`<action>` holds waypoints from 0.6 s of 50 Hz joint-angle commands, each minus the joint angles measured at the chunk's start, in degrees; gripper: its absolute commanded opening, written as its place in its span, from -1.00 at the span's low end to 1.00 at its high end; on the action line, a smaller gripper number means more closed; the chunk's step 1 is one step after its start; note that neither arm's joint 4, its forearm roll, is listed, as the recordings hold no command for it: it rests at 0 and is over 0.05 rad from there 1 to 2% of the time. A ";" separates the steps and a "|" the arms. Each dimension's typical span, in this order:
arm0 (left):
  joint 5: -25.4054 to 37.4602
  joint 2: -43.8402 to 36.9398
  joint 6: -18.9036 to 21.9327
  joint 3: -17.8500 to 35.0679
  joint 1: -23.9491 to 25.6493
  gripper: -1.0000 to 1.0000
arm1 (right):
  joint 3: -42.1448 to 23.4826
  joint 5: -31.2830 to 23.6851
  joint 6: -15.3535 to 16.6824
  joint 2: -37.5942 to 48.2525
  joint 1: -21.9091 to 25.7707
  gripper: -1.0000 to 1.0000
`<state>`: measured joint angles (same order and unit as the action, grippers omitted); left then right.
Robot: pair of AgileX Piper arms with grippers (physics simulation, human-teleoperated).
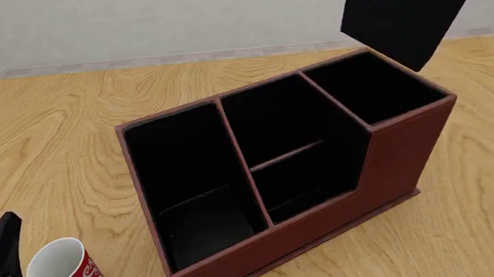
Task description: Pick up the book and place it in the right compartment of the caddy.
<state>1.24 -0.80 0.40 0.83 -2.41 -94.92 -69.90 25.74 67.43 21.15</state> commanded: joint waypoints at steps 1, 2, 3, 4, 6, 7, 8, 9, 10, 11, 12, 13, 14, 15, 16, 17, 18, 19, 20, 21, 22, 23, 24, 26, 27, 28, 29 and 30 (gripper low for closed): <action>0.41 0.34 0.00 0.13 0.01 1.00 | -1.64 0.00 -1.96 1.58 0.86 -1.00; 0.40 0.34 -0.03 0.13 0.01 1.00 | -2.06 0.00 -2.13 1.80 0.68 -1.00; 0.41 0.35 -0.01 0.14 0.00 1.00 | -2.32 0.00 -2.22 2.02 0.58 -1.00; 0.41 0.35 -0.02 0.14 0.01 1.00 | -2.51 0.00 -2.25 2.18 0.50 -1.00; 0.41 0.36 -0.02 0.14 0.01 1.00 | -2.78 0.00 -2.17 2.69 0.18 -1.00; 0.41 0.38 -0.02 0.14 0.01 1.00 | -2.90 0.00 -2.09 2.89 0.01 -1.00; 0.47 0.50 -0.04 0.21 0.00 1.00 | -3.12 0.00 -1.99 3.19 -0.22 -1.00; 0.48 0.54 -0.04 0.18 0.00 1.00 | -3.26 0.00 -2.03 3.34 -0.25 -1.00; 0.48 0.55 -0.03 0.17 0.00 1.00 | -3.45 0.00 -2.04 3.61 -0.39 -1.00; 0.49 0.54 -0.03 0.16 0.01 1.00 | -3.64 0.00 -2.14 3.72 -0.38 -1.00; 0.49 0.55 -0.03 0.16 0.01 1.00 | -3.82 0.00 -2.35 3.78 -0.27 -1.00; 0.49 0.58 -0.04 0.17 0.01 1.00 | -3.91 0.00 -2.50 3.93 -0.30 -1.00; 0.52 0.58 -0.04 0.19 0.01 1.00 | -3.96 0.00 -2.56 4.03 -0.33 -1.00; 0.53 0.59 -0.04 0.20 0.01 1.00 | -4.01 0.00 -2.70 4.11 -0.33 -1.00; 0.59 0.58 -0.04 0.29 0.01 1.00 | -4.01 0.00 -2.81 4.24 -0.45 -1.00; 0.58 0.60 -0.04 0.25 0.01 1.00 | -4.10 0.00 -2.84 4.35 -0.64 -1.00; 0.59 0.59 -0.03 0.23 0.01 1.00 | -4.11 0.00 -2.91 4.45 -0.80 -1.00; 0.59 0.59 -0.03 0.23 0.01 1.00 | -4.22 0.00 -3.01 4.54 -0.95 -1.00; 0.61 0.60 -0.03 0.23 0.01 1.00 | -4.31 0.00 -3.11 4.60 -1.09 -1.00; 0.63 0.59 -0.02 0.23 0.01 1.00 | -4.39 0.00 -3.31 4.64 -1.16 -1.00; 0.67 0.59 -0.02 0.27 0.01 1.00 | -4.39 0.00 -3.40 4.71 -1.28 -1.00; 0.70 0.61 -0.03 0.30 0.01 1.00 | -4.41 0.00 -3.43 4.82 -1.47 -1.00; 0.75 0.62 -0.03 0.36 0.01 1.00 | -4.41 0.00 -3.73 4.86 -1.46 -1.00; 0.82 0.63 -0.03 0.42 0.01 1.00 | -4.43 0.00 -4.11 5.05 -1.63 -1.00; 0.84 0.63 -0.03 0.43 0.01 1.00 | -4.43 0.00 -4.40 5.07 -1.59 -1.00; 0.86 0.63 -0.03 0.45 0.01 1.00 | -4.41 0.00 -4.56 5.15 -1.65 -1.00; 0.87 0.63 -0.03 0.47 0.01 1.00 | -4.44 0.00 -4.76 5.27 -1.80 -1.00; 0.88 0.63 -0.03 0.47 0.01 1.00 | -4.44 0.00 -5.01 5.29 -1.77 -1.00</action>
<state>1.54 -0.55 0.38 1.02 -2.41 -98.55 -69.90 22.83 71.94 19.23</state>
